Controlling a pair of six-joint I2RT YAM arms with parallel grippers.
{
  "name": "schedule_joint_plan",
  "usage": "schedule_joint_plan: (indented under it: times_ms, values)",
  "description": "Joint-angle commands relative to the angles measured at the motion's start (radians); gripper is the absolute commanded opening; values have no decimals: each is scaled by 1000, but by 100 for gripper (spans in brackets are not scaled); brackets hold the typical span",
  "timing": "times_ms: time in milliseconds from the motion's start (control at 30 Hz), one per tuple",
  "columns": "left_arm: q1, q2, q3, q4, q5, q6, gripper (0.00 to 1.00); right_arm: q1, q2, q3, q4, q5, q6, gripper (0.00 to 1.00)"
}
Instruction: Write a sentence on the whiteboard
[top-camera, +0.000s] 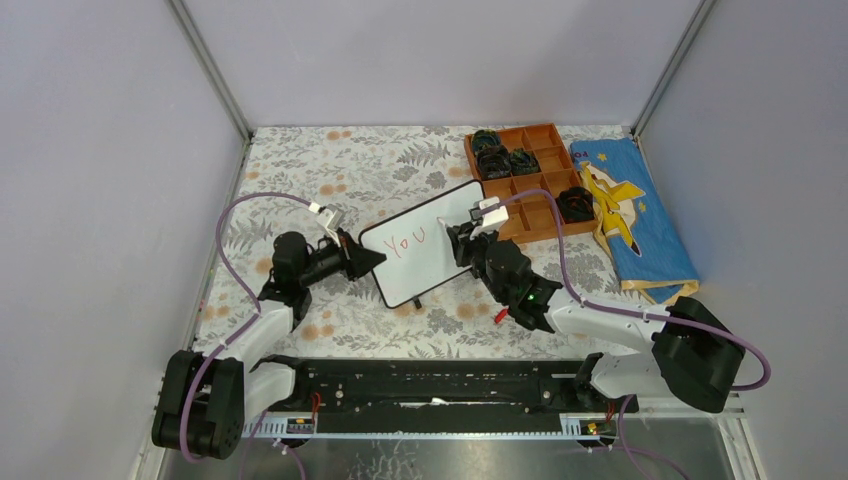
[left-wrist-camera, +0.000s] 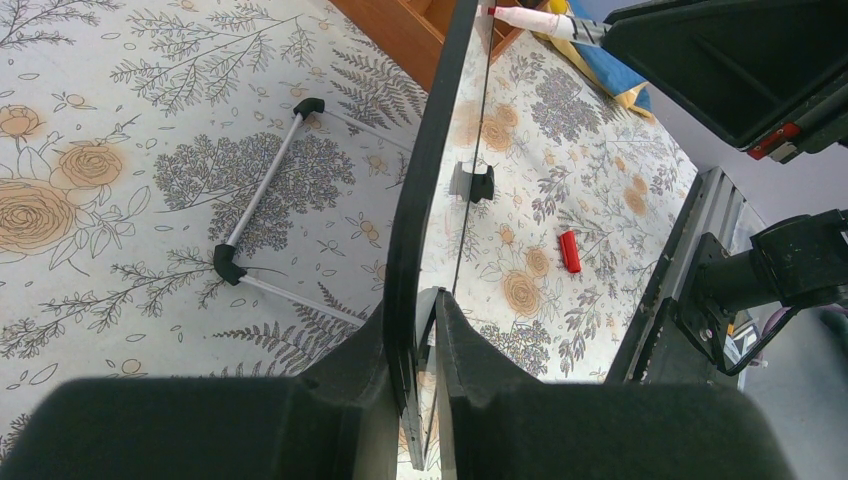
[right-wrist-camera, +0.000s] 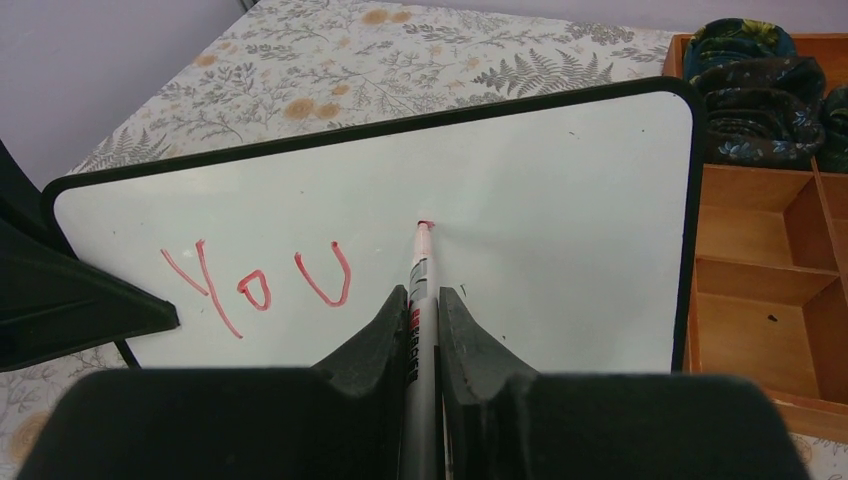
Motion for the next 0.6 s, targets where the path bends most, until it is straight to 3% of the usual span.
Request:
schedule_joint_plan:
  times_ms: [0, 567]
  values:
    - [-7, 15, 9, -60, -68, 96, 13, -8, 5, 39, 26, -40, 6, 0]
    - [-10, 20, 12, -66, -71, 100, 13, -8, -35, -49, -23, -29, 55, 0]
